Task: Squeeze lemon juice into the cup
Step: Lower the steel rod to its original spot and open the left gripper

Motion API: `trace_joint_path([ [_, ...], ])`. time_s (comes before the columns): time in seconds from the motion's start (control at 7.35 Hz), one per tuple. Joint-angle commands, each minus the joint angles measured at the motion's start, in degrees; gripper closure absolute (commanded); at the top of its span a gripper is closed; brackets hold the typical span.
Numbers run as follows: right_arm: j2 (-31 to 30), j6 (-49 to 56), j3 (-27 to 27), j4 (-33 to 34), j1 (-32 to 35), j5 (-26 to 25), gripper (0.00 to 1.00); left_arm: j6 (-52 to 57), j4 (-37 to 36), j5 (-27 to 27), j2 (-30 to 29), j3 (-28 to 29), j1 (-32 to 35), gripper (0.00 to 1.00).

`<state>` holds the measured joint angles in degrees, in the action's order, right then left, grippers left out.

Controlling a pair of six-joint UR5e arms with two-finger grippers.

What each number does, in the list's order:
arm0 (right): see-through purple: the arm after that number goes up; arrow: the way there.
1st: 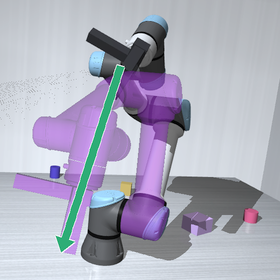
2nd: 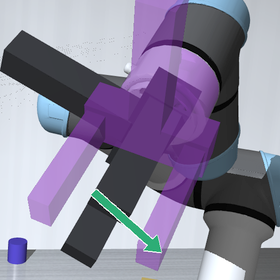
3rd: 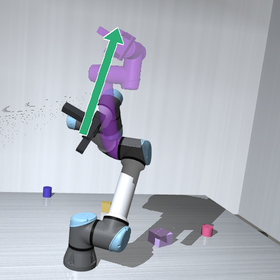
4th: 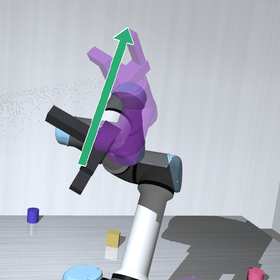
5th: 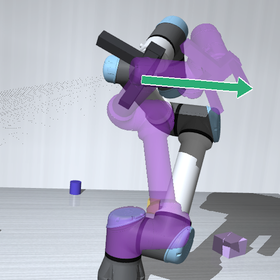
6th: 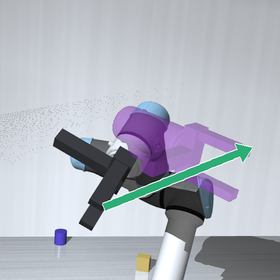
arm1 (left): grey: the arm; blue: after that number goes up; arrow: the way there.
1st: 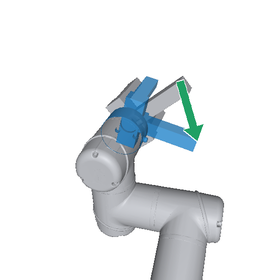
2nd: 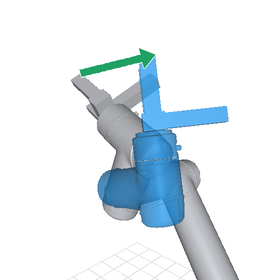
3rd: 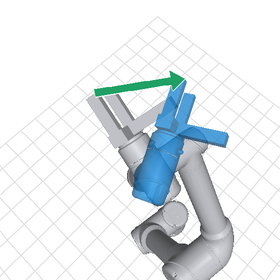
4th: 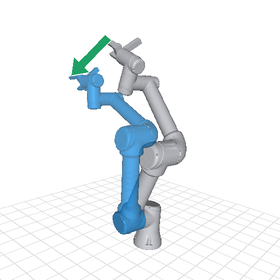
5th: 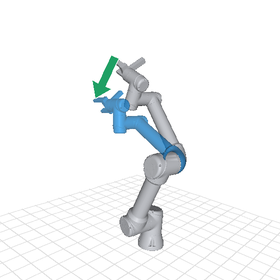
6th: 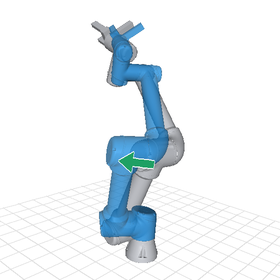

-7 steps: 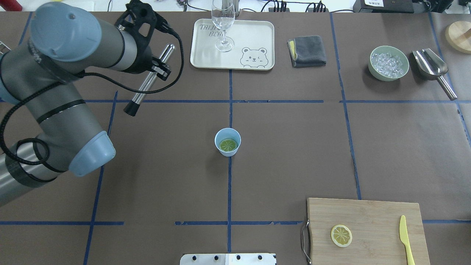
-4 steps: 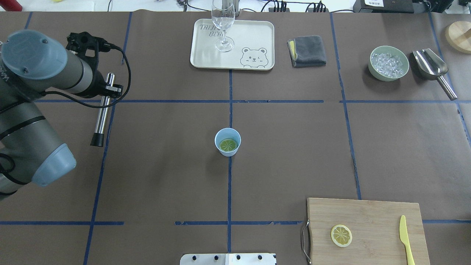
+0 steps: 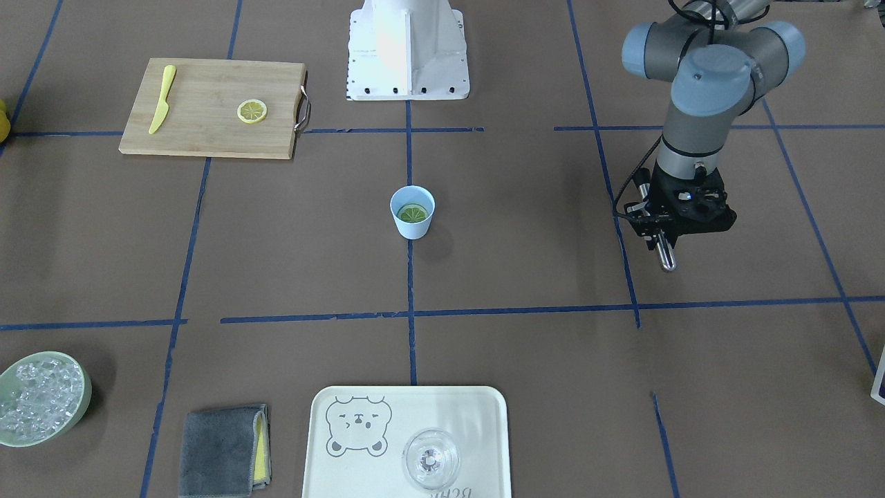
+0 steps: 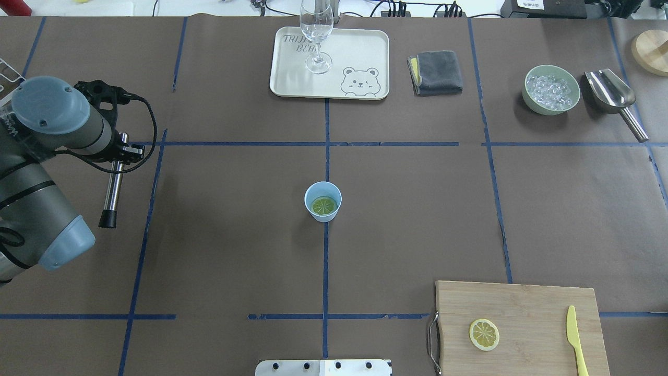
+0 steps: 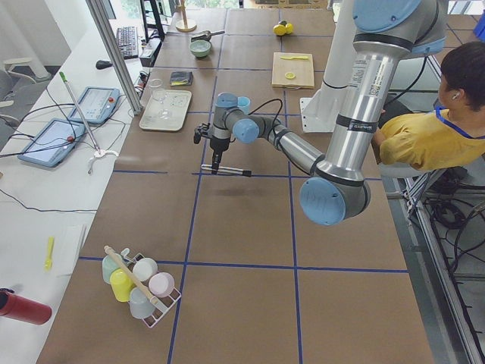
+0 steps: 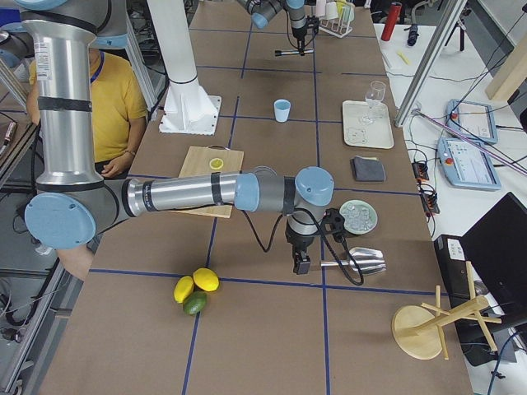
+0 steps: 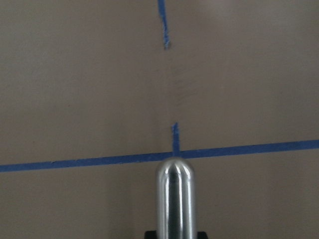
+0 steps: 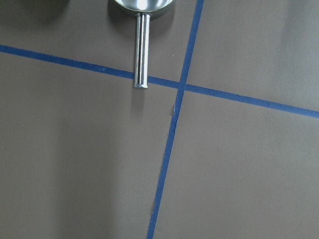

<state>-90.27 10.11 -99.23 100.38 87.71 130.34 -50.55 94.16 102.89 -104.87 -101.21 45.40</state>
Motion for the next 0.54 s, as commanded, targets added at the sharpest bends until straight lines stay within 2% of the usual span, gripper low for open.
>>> trace_joint_path([
  [0.0, 0.0, 0.0, 0.0, 0.0, 0.0, 0.0, 0.0, -0.2, 0.1, 0.0, -0.1, 3.3, -0.2, 1.0],
  [0.41, 0.1, 0.0, 0.0, 0.0, 0.0, 0.0, 0.0, 0.0, 2.9, 0.0, -0.2, 6.5, -0.3, 1.0],
])
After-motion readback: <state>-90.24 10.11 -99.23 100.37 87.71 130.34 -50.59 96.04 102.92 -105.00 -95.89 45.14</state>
